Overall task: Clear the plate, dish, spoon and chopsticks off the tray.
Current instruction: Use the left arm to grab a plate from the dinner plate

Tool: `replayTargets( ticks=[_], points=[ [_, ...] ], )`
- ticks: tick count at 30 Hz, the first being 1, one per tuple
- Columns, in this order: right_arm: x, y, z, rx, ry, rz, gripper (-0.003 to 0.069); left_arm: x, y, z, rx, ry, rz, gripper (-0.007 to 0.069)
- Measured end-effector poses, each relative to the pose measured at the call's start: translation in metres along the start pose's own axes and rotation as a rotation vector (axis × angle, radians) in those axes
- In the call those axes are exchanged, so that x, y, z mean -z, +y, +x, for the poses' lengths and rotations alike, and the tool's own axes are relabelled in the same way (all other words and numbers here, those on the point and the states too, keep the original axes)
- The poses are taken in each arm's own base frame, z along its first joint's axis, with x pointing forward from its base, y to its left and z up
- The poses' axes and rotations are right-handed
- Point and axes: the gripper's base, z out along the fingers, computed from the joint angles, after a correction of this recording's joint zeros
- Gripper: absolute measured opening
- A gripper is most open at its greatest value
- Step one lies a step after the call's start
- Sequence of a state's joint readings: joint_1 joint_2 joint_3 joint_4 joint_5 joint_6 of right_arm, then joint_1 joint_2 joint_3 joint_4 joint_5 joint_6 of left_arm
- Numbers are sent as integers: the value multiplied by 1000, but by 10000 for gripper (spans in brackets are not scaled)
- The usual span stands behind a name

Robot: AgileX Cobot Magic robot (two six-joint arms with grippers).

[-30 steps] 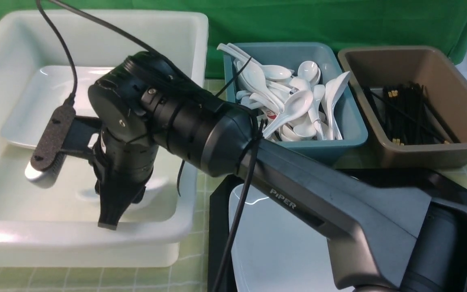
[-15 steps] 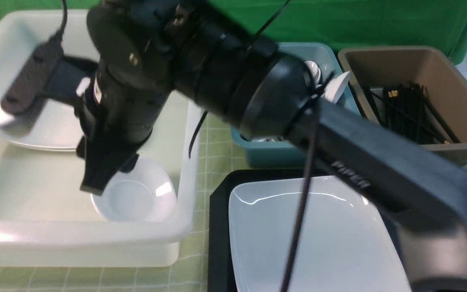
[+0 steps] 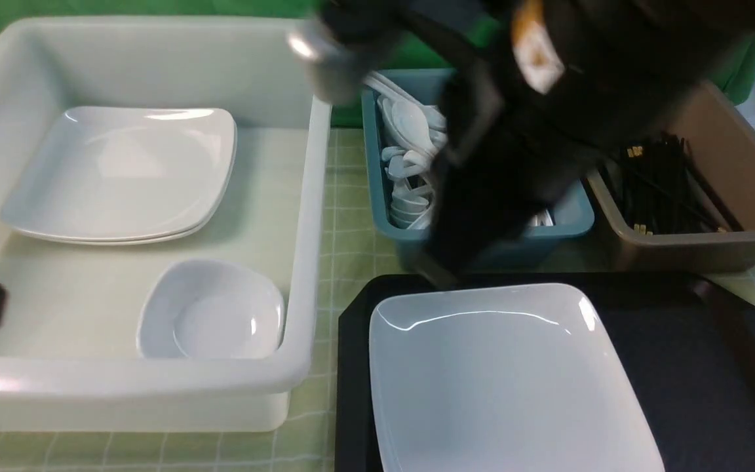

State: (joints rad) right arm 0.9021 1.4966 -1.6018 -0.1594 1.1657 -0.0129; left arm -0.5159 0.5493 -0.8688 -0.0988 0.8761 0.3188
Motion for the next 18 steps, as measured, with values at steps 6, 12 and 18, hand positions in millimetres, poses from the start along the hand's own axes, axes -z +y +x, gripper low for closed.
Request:
replayTargets(
  ticks=[6,12,18],
  points=[
    [5,-7,94,-152,103,28,78,-60,-16,-9,-112,138,231,6],
    [26,-2,173,-305,-4,30,90,-143,-76,0,-392,343,469,6],
    [51,0,220,-410,-184,12,91,-196,-138,29,-705,428,645,59]
  ],
)
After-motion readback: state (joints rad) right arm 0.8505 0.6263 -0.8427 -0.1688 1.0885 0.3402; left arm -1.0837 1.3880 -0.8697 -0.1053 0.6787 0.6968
